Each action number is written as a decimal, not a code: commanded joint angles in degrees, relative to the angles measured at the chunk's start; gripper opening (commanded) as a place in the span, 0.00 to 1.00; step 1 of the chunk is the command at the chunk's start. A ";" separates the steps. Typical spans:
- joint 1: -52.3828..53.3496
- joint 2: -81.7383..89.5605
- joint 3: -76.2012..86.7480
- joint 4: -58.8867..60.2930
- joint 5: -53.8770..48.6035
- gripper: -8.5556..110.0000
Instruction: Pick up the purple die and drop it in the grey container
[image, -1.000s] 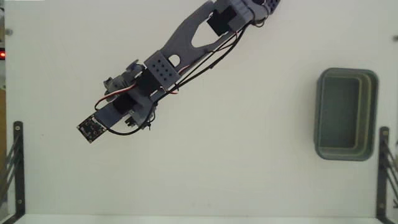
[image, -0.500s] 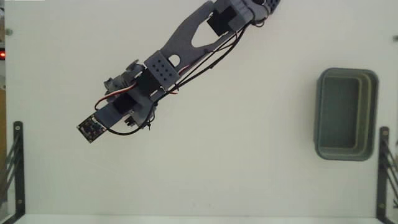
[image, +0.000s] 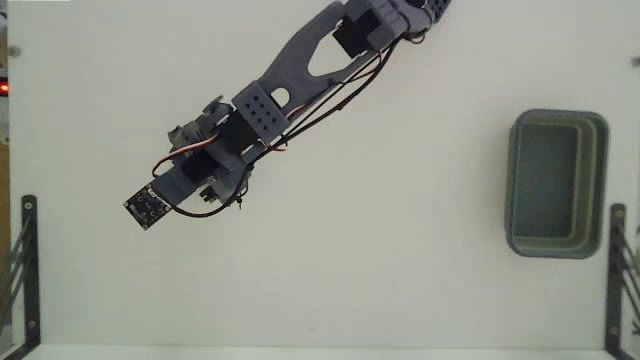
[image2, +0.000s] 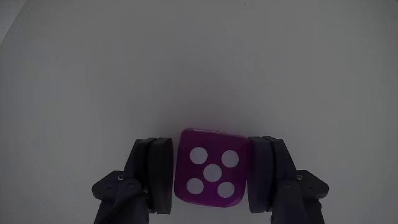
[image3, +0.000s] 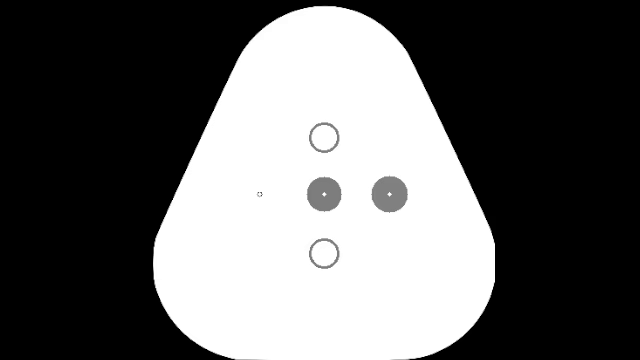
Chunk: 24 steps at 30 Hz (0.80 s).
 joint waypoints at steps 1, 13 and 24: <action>1.14 3.13 0.06 -0.36 0.26 0.65; 1.14 3.13 0.06 -0.36 0.26 0.63; 1.14 3.13 0.06 -0.36 0.26 0.61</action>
